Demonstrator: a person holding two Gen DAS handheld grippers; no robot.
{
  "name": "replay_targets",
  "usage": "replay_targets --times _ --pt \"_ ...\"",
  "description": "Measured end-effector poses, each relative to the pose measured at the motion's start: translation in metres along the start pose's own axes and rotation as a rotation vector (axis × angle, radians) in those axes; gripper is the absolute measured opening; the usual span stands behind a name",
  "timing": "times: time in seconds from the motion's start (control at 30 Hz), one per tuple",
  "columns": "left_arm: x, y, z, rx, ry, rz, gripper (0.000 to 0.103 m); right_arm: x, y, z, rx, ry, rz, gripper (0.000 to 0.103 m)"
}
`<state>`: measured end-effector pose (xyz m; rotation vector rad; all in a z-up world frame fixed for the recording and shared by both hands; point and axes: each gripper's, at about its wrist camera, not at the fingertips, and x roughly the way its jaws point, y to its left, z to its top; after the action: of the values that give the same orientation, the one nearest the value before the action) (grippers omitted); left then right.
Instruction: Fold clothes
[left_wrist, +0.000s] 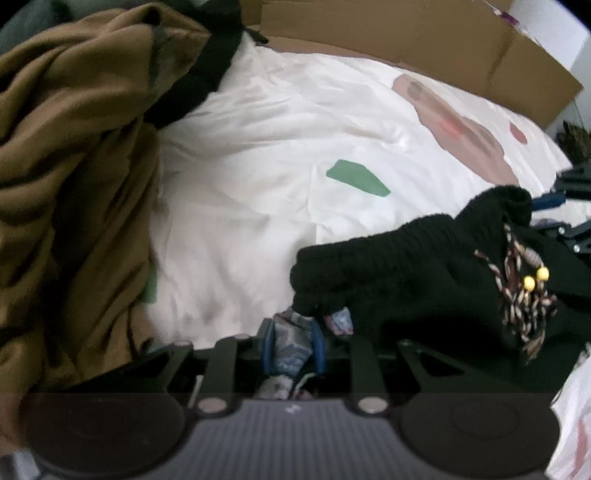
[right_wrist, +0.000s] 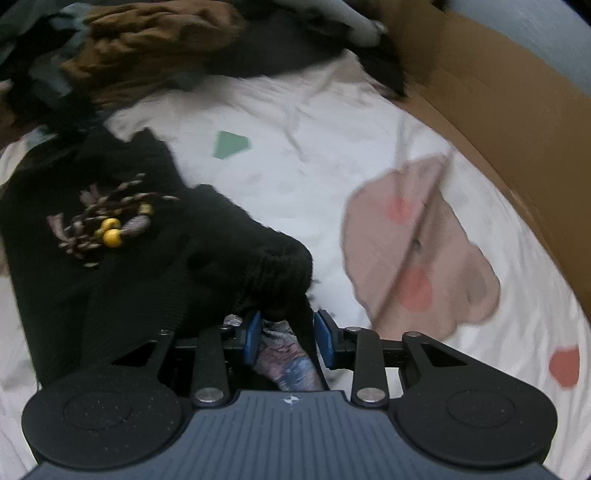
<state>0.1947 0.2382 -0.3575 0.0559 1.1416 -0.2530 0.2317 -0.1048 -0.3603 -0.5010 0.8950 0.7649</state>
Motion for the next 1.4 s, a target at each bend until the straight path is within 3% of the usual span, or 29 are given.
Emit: replay_targets --times 0.17,0.23,0.27,0.3,0.4,0.53,0.67,0.93,1.13,1.27,1.4 --pt "0.006 0.005 0.002 -0.045 0.004 -0.019 0.023 0.003 0.011 0.003 -0.063 -0.010 -0.001 0.039" --pt "0.007 0.008 0.002 -0.068 0.005 -0.033 0.023 0.004 0.015 0.004 -0.089 -0.014 -0.002 0.033" --pt "0.007 0.009 0.002 -0.076 0.005 -0.038 0.023 0.005 0.018 0.005 -0.101 -0.016 -0.002 0.024" --pt "0.007 0.009 0.003 -0.073 0.006 -0.036 0.023 0.004 0.018 0.005 -0.098 -0.018 -0.002 0.007" --pt "0.005 0.008 0.003 -0.065 0.009 -0.033 0.023 -0.003 0.015 0.004 -0.037 -0.036 -0.007 0.007" --pt "0.004 0.007 0.003 -0.060 0.006 -0.024 0.023 -0.020 0.018 0.002 -0.064 -0.076 -0.058 0.005" --pt "0.001 0.006 0.003 -0.071 -0.008 -0.010 0.022 -0.033 0.011 0.006 -0.061 -0.104 -0.150 0.005" --pt "-0.018 0.009 0.004 -0.051 -0.033 -0.008 0.023 -0.016 -0.002 0.004 -0.071 -0.057 -0.268 0.004" --pt "-0.011 0.012 0.005 -0.065 -0.025 -0.012 0.028 -0.003 -0.013 0.002 0.026 -0.031 -0.205 0.006" --pt "-0.006 0.014 0.010 -0.085 -0.027 -0.017 0.029 -0.009 -0.022 0.000 0.116 -0.042 -0.152 0.016" --pt "-0.017 0.016 0.016 -0.030 -0.039 -0.033 0.029 -0.019 -0.033 -0.008 0.166 -0.057 -0.105 0.018"
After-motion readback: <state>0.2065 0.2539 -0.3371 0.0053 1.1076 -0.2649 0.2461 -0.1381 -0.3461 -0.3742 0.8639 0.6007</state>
